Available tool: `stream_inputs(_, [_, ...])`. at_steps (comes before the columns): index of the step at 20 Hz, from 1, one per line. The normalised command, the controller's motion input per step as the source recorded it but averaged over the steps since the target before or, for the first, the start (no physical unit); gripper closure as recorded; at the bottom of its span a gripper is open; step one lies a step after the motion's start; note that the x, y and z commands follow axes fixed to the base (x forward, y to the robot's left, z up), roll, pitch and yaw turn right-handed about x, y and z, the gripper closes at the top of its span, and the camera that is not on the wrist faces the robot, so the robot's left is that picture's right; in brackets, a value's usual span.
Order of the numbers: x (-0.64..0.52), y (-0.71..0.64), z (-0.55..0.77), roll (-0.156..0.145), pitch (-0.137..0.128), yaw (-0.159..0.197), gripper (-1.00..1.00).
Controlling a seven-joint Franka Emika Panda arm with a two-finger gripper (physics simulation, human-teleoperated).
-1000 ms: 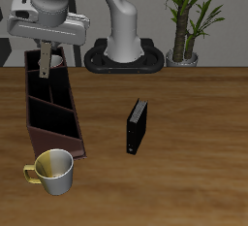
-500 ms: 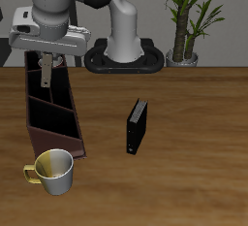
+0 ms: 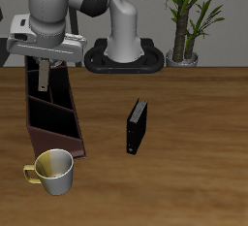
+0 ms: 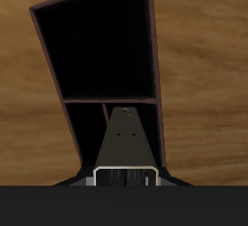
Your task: Place the red mug into the right desk caddy's right compartment and place the yellow book into the right desk caddy's back compartment
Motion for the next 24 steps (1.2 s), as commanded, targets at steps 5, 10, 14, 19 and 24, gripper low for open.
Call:
stream_inputs(5, [0.00,-0.06,-0.11,-0.007,0.012,0.005,1.00])
stream_inputs(10, [-0.07,-0.06,-0.01,-0.004,-0.007,-0.009,1.00])
stream_inputs(14, [-0.06,-0.10,-0.06,-0.013,0.004,-0.016,1.00])
stream_inputs(19, [0.01,-0.02,-0.10,-0.002,0.009,0.005,1.00])
stream_inputs(24, [0.03,-0.02,-0.09,0.002,0.004,-0.008,1.00])
